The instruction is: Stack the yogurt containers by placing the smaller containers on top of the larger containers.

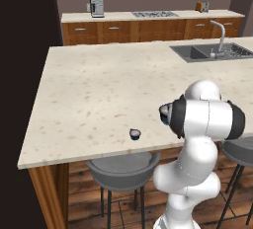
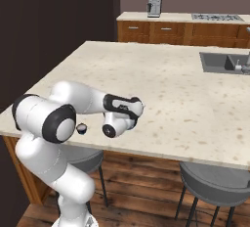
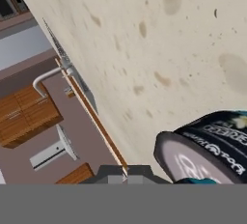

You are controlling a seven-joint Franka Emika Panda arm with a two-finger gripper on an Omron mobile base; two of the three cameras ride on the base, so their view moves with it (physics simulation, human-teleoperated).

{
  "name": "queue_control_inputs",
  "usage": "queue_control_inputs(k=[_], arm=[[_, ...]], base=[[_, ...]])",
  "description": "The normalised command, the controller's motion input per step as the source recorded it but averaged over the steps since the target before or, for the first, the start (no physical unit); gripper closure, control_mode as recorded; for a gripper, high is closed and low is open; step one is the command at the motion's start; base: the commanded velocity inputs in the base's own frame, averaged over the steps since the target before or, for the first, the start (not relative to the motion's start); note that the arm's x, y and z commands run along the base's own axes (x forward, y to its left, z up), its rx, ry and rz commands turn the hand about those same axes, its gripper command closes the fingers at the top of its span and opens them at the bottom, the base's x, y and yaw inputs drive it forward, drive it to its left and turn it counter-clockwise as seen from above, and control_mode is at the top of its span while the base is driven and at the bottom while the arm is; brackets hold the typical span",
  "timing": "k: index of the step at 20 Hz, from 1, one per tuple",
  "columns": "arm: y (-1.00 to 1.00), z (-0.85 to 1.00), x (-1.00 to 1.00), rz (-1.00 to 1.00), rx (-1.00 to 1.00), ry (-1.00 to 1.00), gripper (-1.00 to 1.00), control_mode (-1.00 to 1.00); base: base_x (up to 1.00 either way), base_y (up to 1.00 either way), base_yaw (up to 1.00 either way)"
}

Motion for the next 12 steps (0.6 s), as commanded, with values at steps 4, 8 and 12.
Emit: queue_control_inputs(k=[4, 8, 12], arm=[[0.0, 0.0, 0.24, 0.0, 0.01, 0.0, 1.0, -1.0], [0.0, -0.04, 0.2, 0.0, 0.0, 0.0, 1.0, -1.0], [0.0, -0.11, 0.18, 0.0, 0.0, 0.02, 1.0, -1.0]], base=[[0.0, 0.0, 0.0], [0.0, 0.0, 0.0], [0.0, 0.0, 0.0]])
